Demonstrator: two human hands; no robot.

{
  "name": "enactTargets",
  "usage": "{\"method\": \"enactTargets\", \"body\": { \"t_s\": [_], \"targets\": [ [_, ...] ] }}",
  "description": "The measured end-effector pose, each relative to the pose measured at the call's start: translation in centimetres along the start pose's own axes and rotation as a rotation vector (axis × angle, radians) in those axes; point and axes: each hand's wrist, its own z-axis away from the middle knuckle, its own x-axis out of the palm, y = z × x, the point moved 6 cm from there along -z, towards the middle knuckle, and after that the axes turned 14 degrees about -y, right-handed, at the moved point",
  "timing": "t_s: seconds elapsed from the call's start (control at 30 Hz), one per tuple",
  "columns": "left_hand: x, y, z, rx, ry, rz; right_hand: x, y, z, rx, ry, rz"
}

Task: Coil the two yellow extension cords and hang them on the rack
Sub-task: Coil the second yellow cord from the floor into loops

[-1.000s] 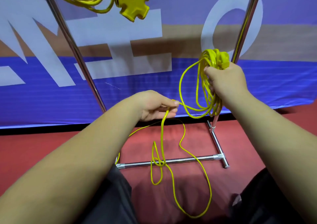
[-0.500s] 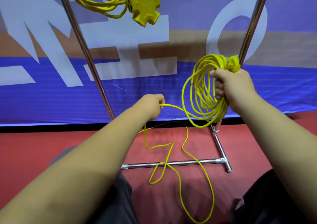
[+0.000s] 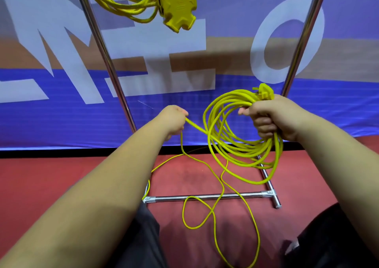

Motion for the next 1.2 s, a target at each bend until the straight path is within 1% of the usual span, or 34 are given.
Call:
{"method": "enactTargets", "body": {
  "t_s": [0.07,0.1,0.13,0.2,0.27,0.3,0.37,0.43,0.5,0.6,0.7,0.8,0.87,0.93,1.0,1.2],
  "targets": [
    [0.7,0.0,-0.1,-0.069,-0.056,0.459,0.6,0.0,0.2,0.007,-0.035,0.011],
    [0.9,-0.1,-0.4,-0.091,-0.074,0.629,0.8,0.0,0.3,0.009,-0.047,0.02],
    [1.0,-0.3,-0.5,-0.136,-0.093,0.708,1.0,0.0,0.4,0.007,-0.055,0.032],
    [1.0,-1.6,-0.4,-0.298,-0.161,0.687,1.2,0.1,0.3,-0.005,-0.05,0.058],
    [1.3,-3.1,0.0,-0.487,-0.284,0.551,1.2,0.1,0.2,-0.018,-0.025,0.079],
    [1.6,-3.5,0.3,-0.536,-0.361,0.465,1.0,0.1,0.1,-0.022,0.001,0.084],
    [2.1,-3.8,0.8,-0.581,-0.427,0.311,0.4,0.0,0.2,-0.041,0.051,0.102],
    [2.6,-4.0,0.7,-0.575,-0.43,0.248,-0.2,-0.1,0.1,-0.059,0.081,0.131],
    [2.8,-3.7,0.4,-0.488,-0.423,0.185,-1.0,0.0,-0.2,-0.056,0.13,0.204],
    [2.6,-2.4,0.3,-0.322,-0.379,0.117,-2.2,0.8,-0.6,0.0,0.237,0.281],
    [2.2,-0.8,0.5,-0.183,-0.325,0.038,-2.1,1.5,-0.8,0.044,0.214,0.325],
    [2.3,0.6,0.8,0.02,-0.331,-0.232,-1.8,1.3,-1.2,0.01,0.19,0.327],
    [2.6,1.4,1.2,0.143,-0.376,-0.339,-1.6,1.0,-1.4,-0.001,0.19,0.32],
    [2.6,1.9,1.7,0.208,-0.427,-0.373,-1.3,1.1,-1.6,0.013,0.176,0.341],
    [2.3,2.4,1.9,0.249,-0.439,-0.377,-0.9,1.3,-1.6,0.024,0.15,0.36],
    [2.6,3.5,2.3,0.378,-0.465,-0.261,0.2,1.5,-1.8,0.034,0.087,0.393]
  ]
}}
